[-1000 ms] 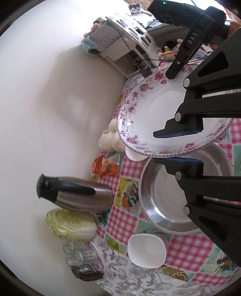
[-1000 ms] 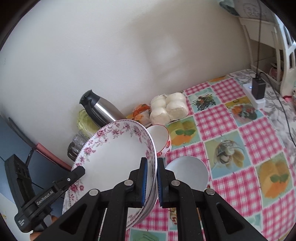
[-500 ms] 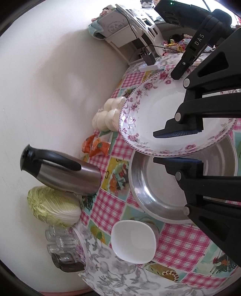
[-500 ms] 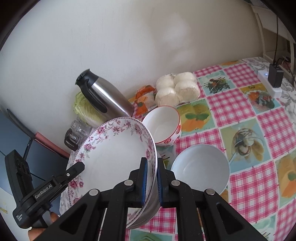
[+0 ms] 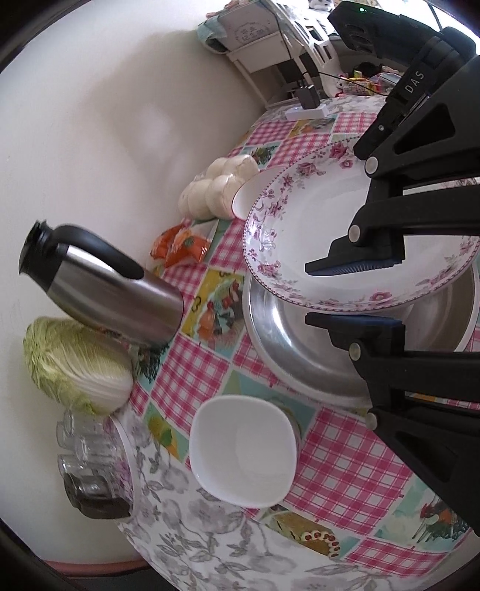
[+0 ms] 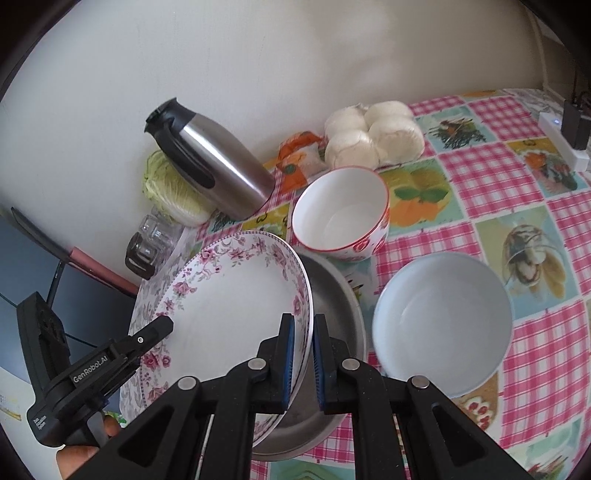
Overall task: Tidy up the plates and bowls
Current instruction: 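Carry the pink-floral plate over the steel basin and lower it in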
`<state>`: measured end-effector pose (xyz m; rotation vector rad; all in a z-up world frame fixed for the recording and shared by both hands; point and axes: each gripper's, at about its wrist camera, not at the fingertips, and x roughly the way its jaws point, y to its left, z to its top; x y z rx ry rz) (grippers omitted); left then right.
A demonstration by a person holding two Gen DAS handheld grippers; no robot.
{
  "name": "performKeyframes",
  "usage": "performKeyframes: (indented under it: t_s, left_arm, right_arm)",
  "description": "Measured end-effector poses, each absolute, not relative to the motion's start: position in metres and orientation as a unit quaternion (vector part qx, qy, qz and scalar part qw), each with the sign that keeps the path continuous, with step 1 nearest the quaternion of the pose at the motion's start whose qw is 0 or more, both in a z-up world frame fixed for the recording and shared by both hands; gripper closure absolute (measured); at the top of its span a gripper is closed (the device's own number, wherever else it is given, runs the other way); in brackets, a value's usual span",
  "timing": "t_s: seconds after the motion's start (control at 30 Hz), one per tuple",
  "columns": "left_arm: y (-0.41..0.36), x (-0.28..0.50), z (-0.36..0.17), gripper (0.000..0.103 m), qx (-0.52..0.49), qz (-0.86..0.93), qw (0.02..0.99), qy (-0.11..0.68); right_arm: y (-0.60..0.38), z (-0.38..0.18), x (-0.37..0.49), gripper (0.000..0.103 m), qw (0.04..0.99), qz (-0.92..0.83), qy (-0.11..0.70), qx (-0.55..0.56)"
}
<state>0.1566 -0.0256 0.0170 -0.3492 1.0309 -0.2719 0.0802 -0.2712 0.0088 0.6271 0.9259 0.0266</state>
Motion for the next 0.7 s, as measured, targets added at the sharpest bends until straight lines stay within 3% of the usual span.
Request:
performKeyframes:
  t_s: [0.7]
  left_arm:
    - [-0.016, 0.18, -0.025, 0.083, -0.166, -0.101, 0.817, 0.544]
  right_arm:
    - [-0.254, -0.029, 0.104, 0.093, 0.824, 0.003, 0.486, 0.291]
